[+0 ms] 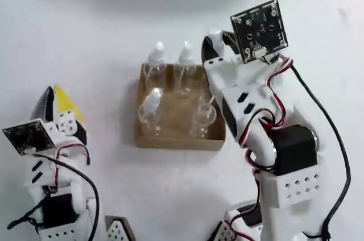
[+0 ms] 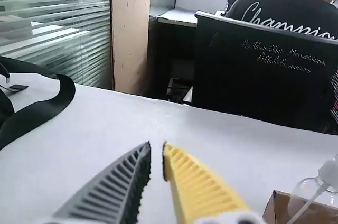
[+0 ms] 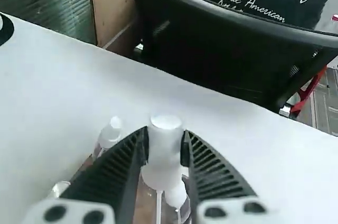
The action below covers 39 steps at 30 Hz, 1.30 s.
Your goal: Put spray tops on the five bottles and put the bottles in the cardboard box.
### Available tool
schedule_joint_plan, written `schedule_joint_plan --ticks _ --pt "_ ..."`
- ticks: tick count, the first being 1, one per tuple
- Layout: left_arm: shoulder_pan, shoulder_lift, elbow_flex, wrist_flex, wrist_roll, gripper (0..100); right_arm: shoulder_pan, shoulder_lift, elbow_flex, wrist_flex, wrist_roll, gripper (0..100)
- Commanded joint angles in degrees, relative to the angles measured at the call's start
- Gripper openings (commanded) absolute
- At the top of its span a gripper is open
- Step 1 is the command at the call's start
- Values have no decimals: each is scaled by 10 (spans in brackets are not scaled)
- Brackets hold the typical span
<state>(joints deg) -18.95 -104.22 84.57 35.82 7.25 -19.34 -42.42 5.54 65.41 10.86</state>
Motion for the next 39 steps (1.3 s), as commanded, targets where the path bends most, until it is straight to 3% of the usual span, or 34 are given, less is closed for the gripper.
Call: schedule_joint_plan --ticks 1,10,19,28,39 --pt "-5 -6 -2 -18 8 24 1 1 -16 15 4 15" --pt "-6 -6 -2 -18 8 22 1 -5 62 -49 4 15" --pt "-4 -6 -1 -17 8 22 0 -38 42 -49 6 15" --pt "-4 -6 -1 -15 8 22 -54 -67 46 -51 9 15" --pt "-4 -6 -1 -14 8 22 -37 -44 57 -52 10 15"
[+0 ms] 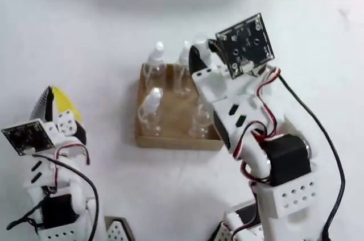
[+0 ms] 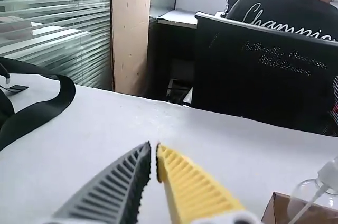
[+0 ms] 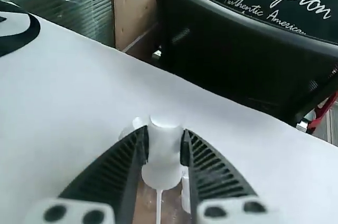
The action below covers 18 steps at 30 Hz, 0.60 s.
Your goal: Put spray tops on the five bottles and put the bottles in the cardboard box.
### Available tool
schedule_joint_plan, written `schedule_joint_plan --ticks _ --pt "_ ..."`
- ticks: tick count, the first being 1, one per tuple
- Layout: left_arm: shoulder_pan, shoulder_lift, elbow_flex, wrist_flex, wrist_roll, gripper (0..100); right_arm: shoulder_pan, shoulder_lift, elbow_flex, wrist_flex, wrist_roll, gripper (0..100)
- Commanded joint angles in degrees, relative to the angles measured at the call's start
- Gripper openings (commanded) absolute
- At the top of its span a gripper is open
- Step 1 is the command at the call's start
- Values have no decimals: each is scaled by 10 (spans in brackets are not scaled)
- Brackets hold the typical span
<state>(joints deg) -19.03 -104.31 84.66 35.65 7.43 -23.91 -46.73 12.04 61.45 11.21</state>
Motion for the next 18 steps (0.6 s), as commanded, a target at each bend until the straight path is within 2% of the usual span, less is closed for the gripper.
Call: schedule_joint_plan --ticks 1,5,9,18 --pt "-3 -5 -2 -12 6 22 8 -2 -7 -13 6 15" --pt "-3 -5 -2 -12 6 22 8 -3 -7 -13 8 15" --pt "-3 -5 -1 -12 6 22 8 1 -4 -10 40 15" --pt "-3 -5 -1 -11 6 22 7 2 19 -27 40 15"
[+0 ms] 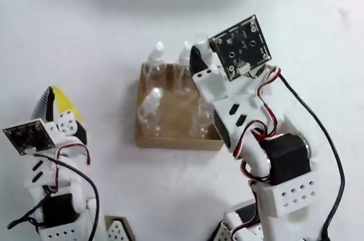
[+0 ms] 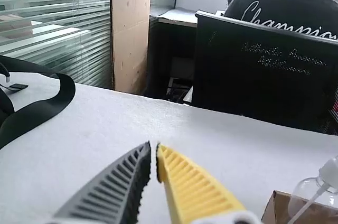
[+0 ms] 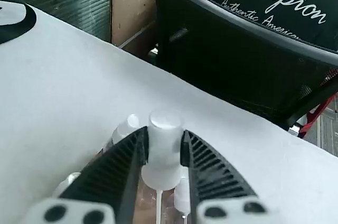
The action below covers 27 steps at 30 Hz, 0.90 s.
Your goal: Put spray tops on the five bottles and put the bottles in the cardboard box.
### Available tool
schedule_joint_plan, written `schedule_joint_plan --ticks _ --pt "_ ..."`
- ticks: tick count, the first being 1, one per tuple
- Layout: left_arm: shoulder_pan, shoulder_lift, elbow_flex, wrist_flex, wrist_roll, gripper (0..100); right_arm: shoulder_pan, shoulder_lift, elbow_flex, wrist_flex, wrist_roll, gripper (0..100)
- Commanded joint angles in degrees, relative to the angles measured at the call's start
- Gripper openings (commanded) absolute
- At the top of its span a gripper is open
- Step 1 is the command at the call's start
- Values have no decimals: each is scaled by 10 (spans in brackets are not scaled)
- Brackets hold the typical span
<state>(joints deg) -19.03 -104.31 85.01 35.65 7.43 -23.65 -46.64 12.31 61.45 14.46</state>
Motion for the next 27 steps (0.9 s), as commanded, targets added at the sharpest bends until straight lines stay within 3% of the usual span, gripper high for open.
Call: schedule_joint_plan --ticks 1,7,27 --pt "-3 -5 -4 -11 6 22 5 0 31 -36 10 15" --pt "-3 -5 -4 -11 6 22 5 -4 97 -74 9 15" --pt "-3 -5 -4 -11 6 22 5 -5 127 -51 8 17"
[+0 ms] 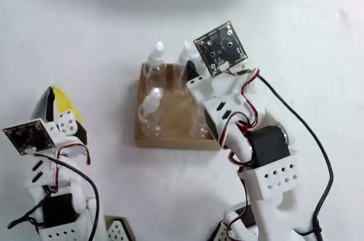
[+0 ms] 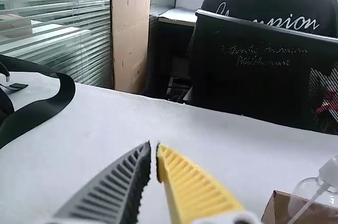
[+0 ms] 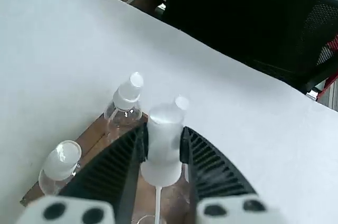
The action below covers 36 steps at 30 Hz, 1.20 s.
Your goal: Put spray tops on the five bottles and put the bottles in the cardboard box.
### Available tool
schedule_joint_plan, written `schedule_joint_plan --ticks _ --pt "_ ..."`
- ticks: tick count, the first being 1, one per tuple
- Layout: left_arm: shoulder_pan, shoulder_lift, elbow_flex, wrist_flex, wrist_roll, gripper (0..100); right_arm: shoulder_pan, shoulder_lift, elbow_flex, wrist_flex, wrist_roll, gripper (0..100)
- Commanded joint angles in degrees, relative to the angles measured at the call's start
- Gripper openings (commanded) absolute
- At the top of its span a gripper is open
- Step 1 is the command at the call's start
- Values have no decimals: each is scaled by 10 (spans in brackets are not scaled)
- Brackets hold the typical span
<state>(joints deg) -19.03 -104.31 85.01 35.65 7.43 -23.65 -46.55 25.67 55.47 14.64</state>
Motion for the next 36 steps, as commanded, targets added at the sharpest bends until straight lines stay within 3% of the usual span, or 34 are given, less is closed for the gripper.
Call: schedule_joint_plan --ticks 1,8,17,27,36 --pt "-3 -5 -4 -11 6 22 5 -6 -5 15 6 17" --pt "-3 -5 -4 -11 6 23 5 -30 53 -2 6 16" --pt "-2 -5 -4 -11 6 23 0 -251 265 -112 6 16" --pt "-2 -5 3 -16 6 23 1 -417 443 -167 6 16" --pt "-2 -5 4 -16 6 23 0 -465 486 -169 6 47"
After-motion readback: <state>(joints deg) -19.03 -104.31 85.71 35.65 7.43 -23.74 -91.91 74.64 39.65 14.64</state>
